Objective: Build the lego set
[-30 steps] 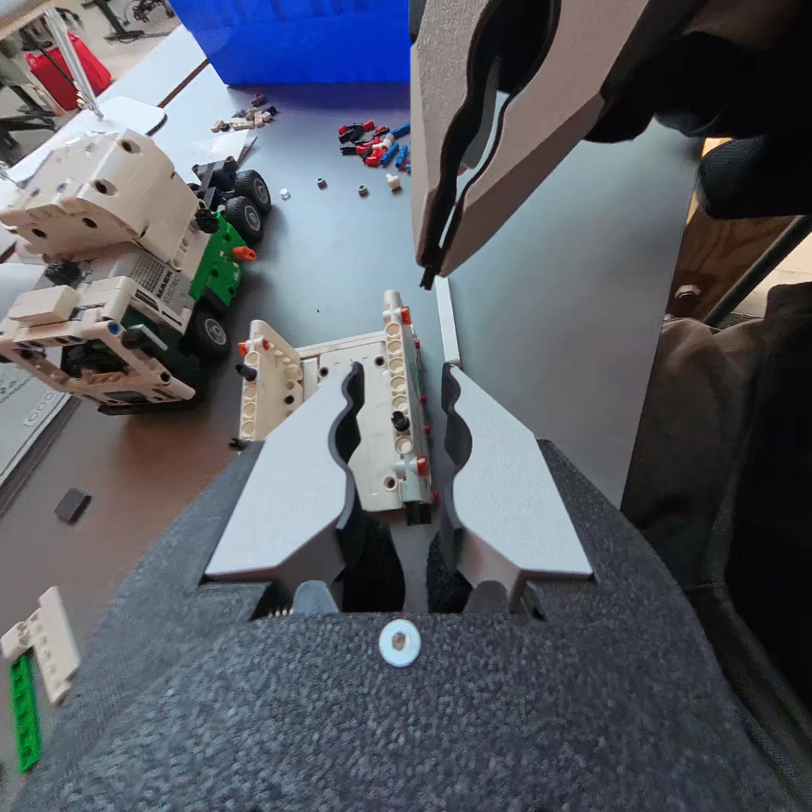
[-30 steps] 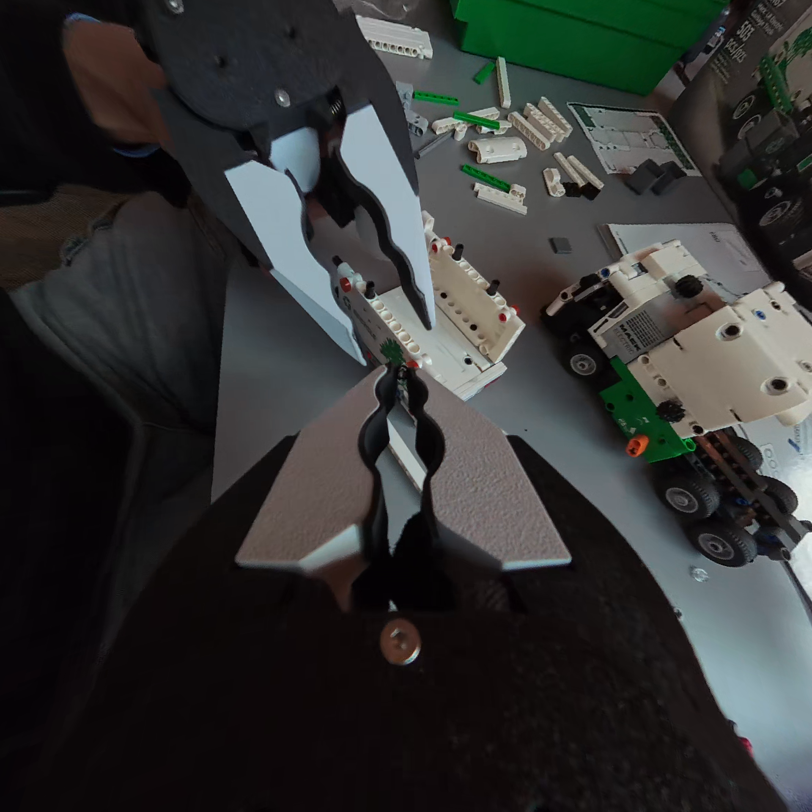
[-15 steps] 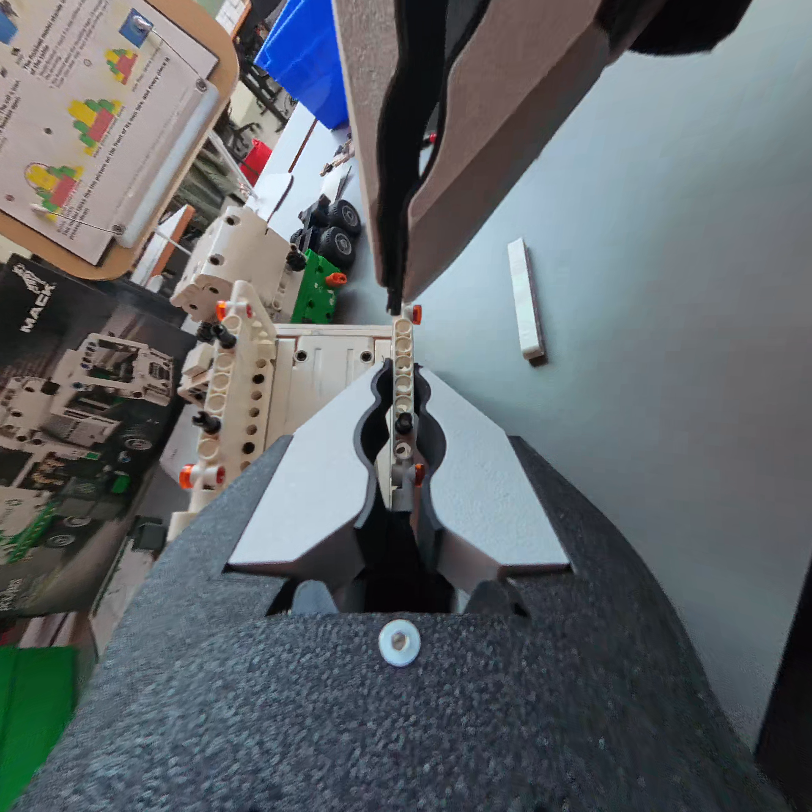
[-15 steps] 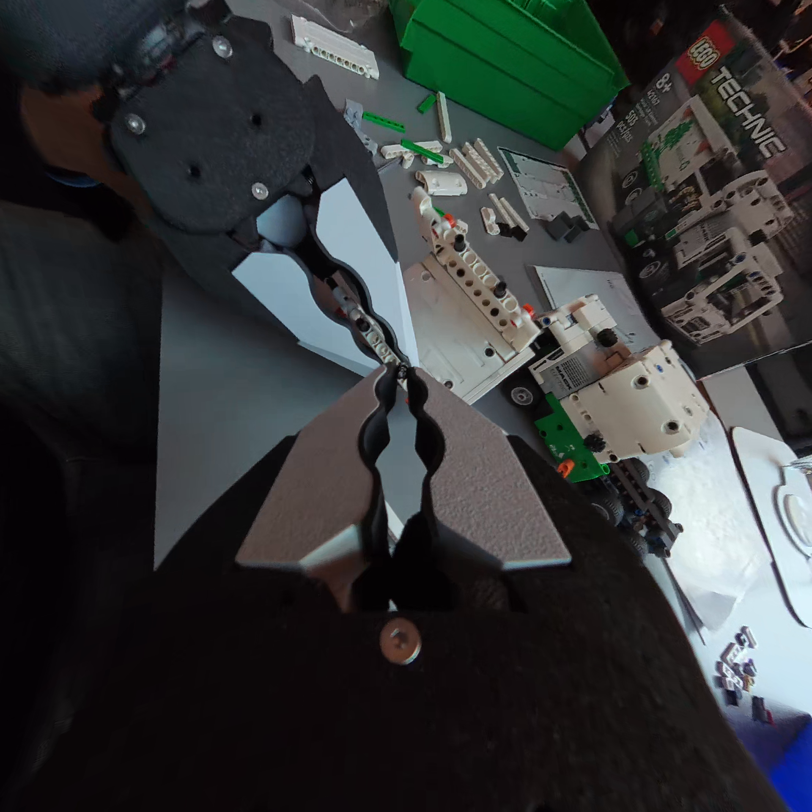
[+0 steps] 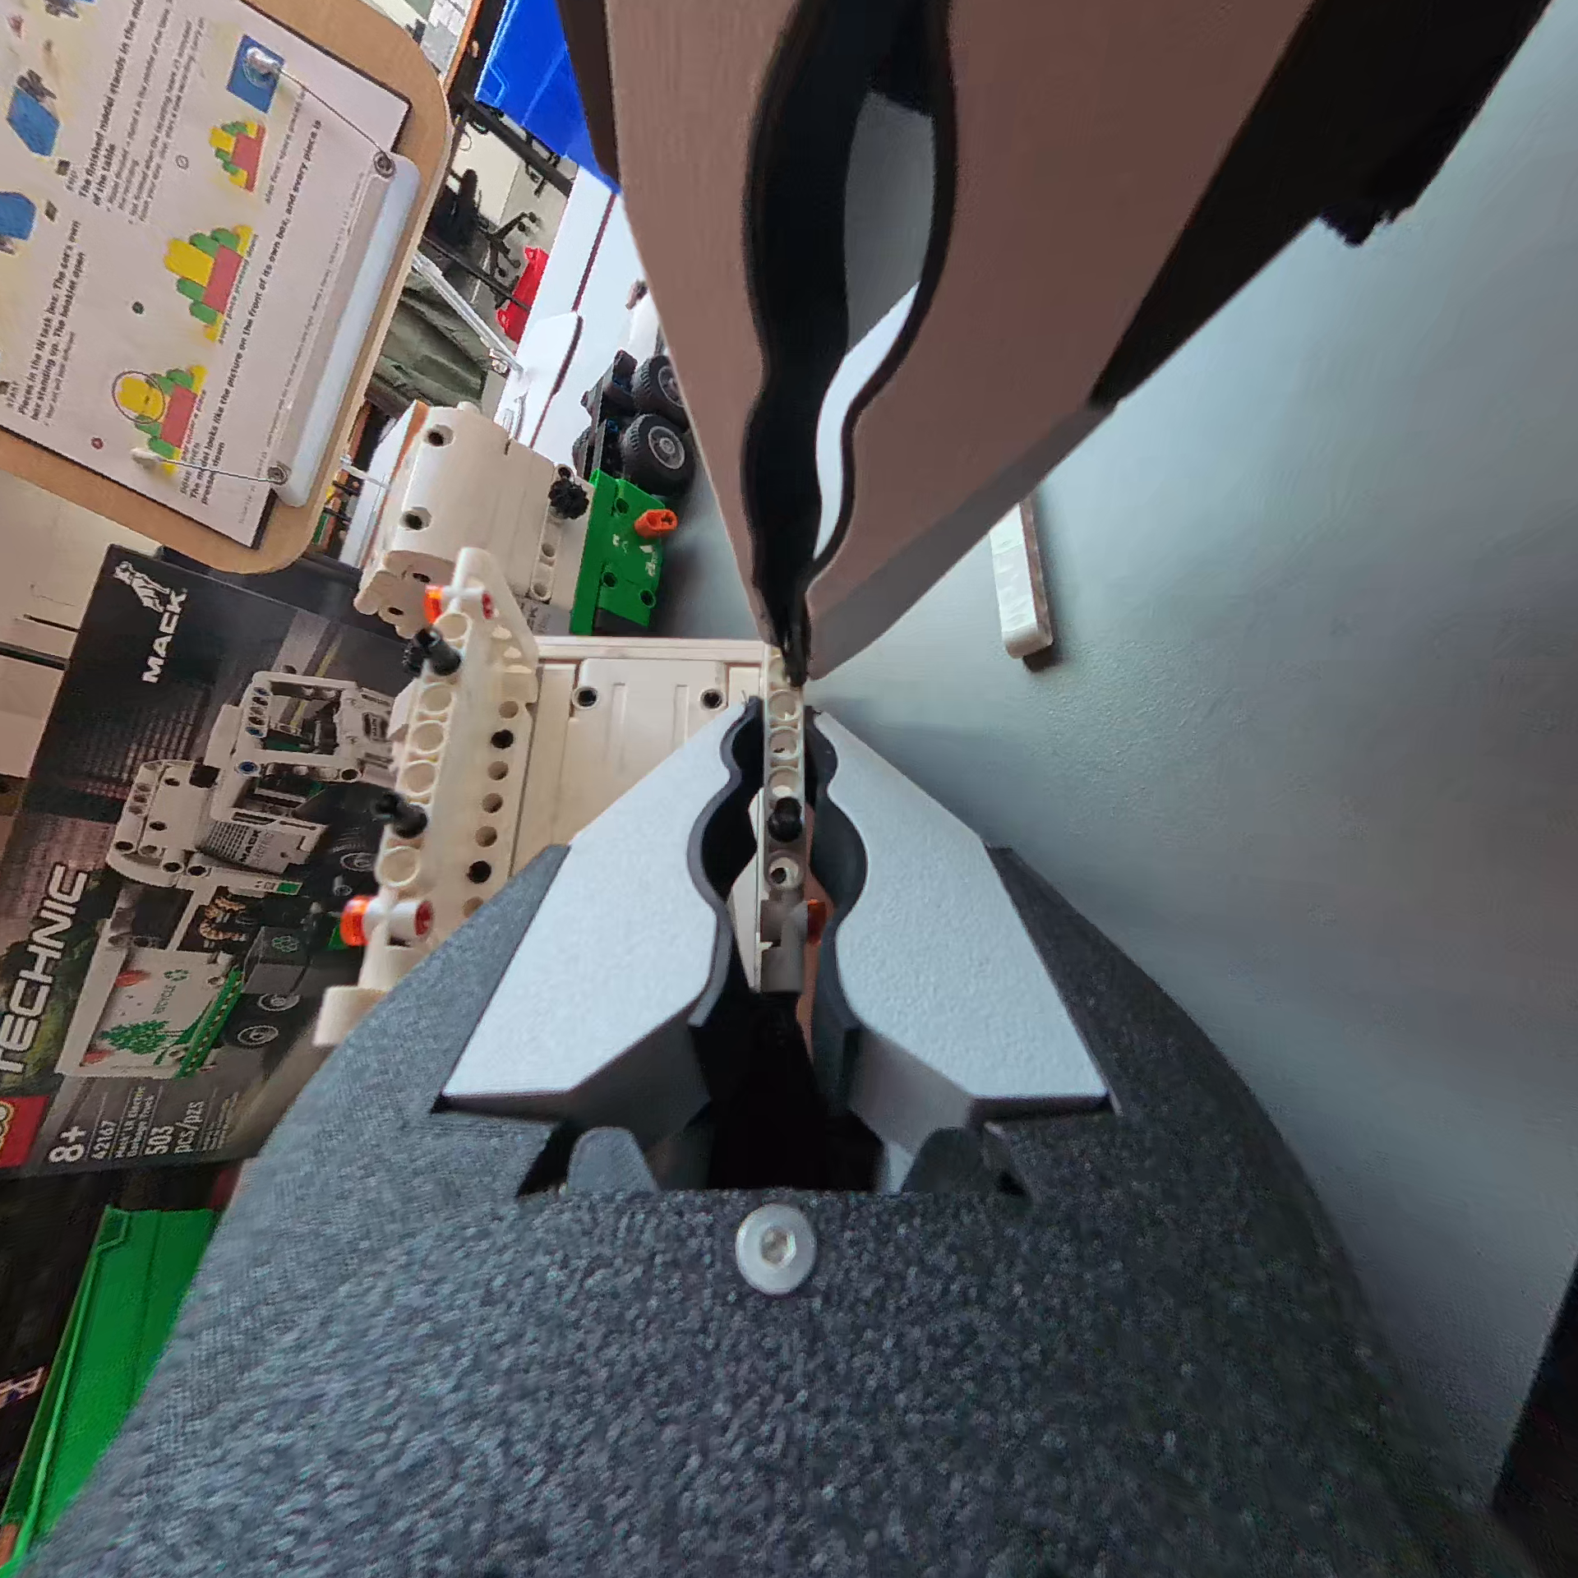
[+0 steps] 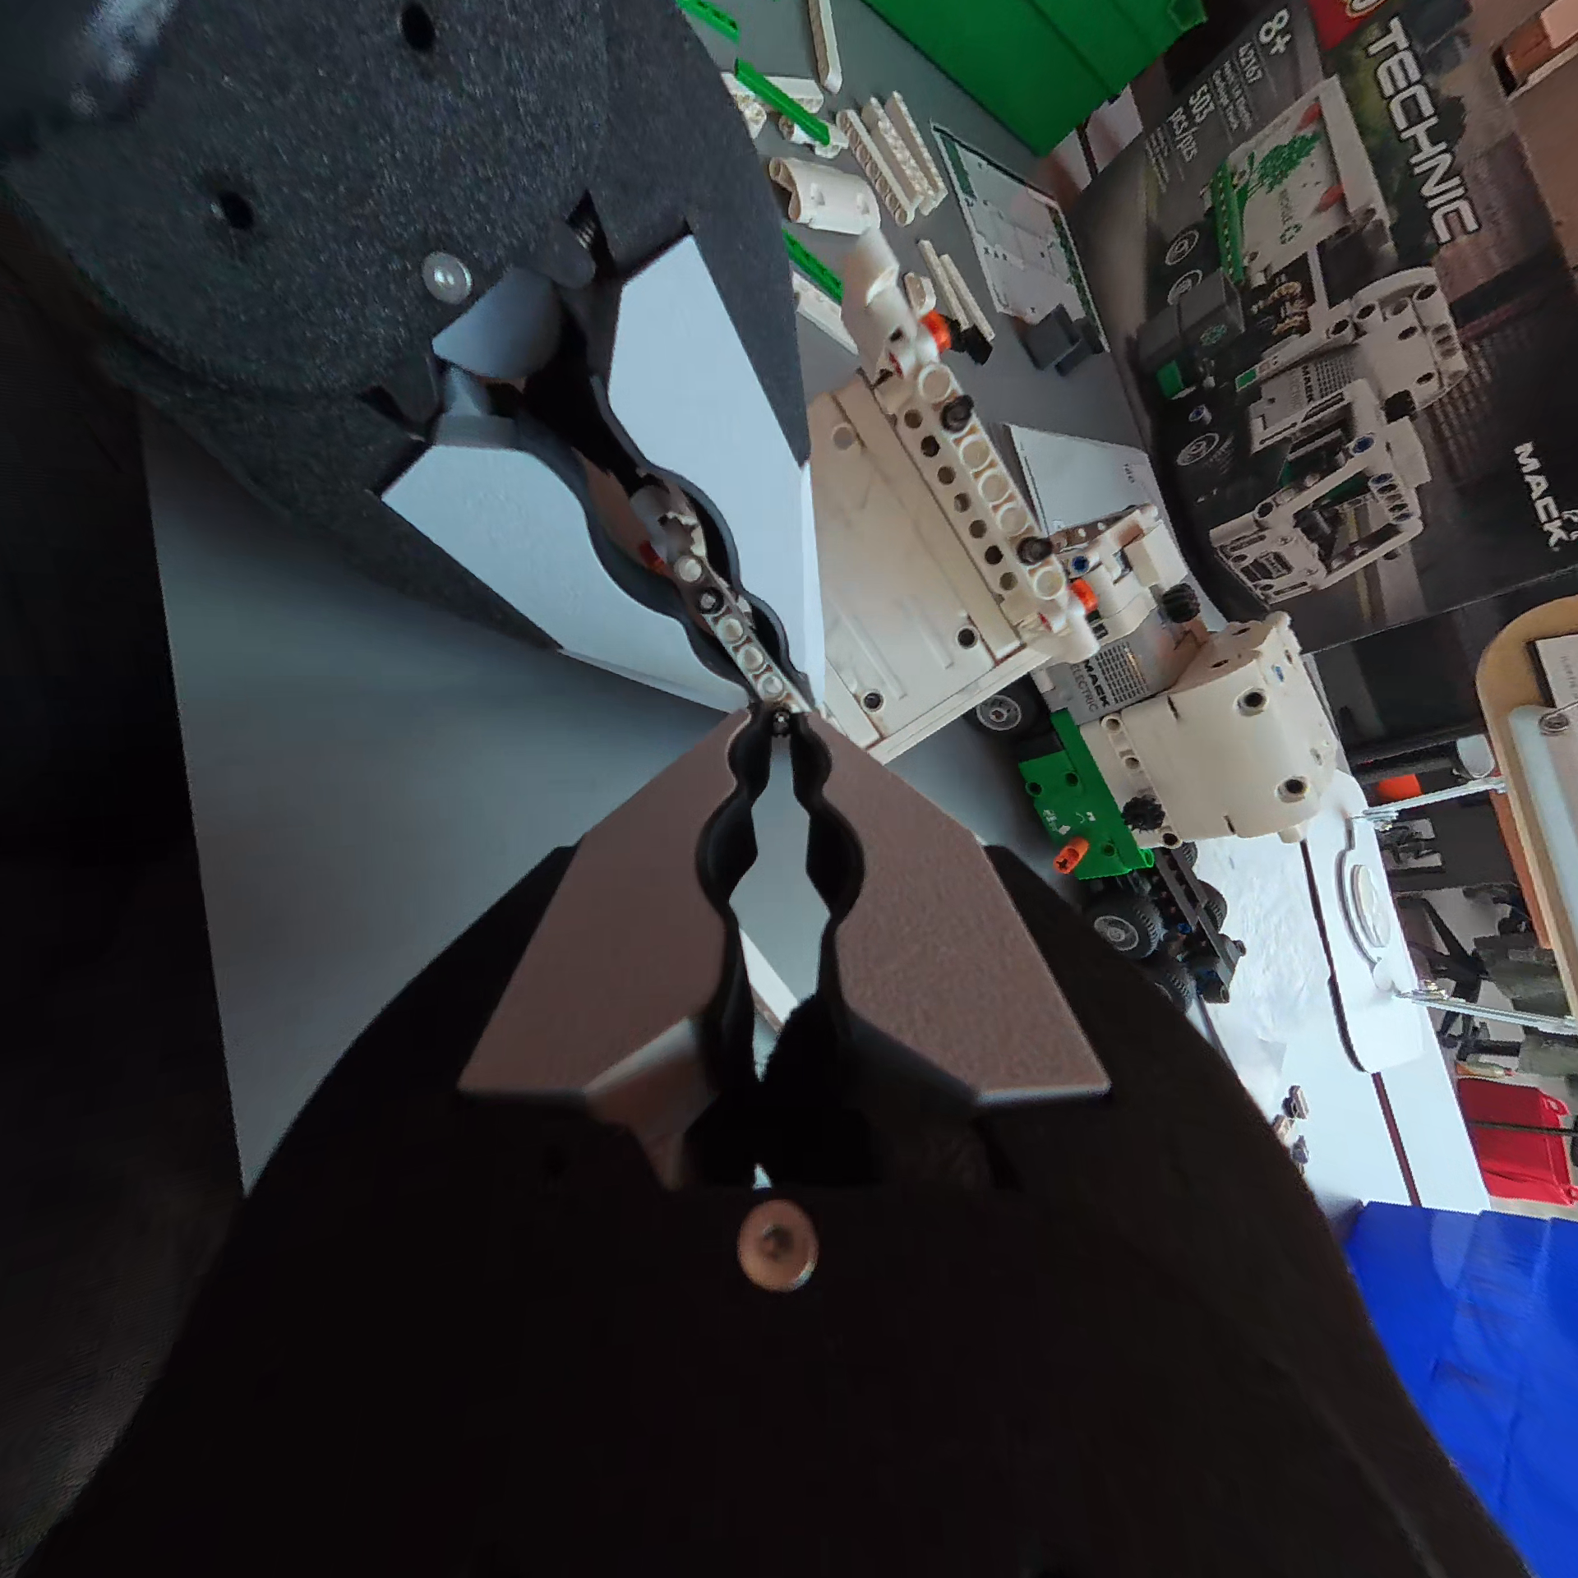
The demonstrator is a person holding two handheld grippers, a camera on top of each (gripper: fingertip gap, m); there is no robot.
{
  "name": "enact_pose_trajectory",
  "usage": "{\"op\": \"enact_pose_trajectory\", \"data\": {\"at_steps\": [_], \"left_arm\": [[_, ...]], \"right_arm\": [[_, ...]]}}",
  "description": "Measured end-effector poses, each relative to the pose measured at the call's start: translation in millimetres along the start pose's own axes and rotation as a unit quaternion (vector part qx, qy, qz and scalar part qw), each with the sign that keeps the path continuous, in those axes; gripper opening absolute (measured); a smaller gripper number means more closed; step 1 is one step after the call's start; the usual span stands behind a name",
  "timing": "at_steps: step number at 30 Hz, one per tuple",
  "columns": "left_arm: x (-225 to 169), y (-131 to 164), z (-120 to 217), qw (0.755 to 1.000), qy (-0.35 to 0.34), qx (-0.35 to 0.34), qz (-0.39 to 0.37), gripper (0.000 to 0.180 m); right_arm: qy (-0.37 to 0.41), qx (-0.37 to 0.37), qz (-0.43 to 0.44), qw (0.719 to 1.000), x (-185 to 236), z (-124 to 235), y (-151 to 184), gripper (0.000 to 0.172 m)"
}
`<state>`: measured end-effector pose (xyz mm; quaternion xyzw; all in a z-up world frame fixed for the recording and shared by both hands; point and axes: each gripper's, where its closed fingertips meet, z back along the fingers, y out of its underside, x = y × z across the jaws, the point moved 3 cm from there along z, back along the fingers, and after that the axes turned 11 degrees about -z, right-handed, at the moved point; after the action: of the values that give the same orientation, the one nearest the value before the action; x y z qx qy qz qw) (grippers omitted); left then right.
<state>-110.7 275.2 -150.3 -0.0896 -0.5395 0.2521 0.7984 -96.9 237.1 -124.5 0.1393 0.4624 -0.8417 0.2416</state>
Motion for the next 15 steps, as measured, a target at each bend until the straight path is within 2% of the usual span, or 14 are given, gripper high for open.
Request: {"op": "enact_pose_trajectory", "data": {"at_steps": [5,15], "left_arm": [[0.4,1.2,0.7,1.000,-0.009,0.006,-0.012,0.005],[-1.4,0.9,0.8,1.000,-0.004,0.006,-0.022,0.005]], "right_arm": [[0.022,0.001,0.015,1.000,-1.1,-2.1,-1.0,0.003],[0.013,-0.010,0.010,1.000,-0.4,-3.8,2.4,0.003]]}}
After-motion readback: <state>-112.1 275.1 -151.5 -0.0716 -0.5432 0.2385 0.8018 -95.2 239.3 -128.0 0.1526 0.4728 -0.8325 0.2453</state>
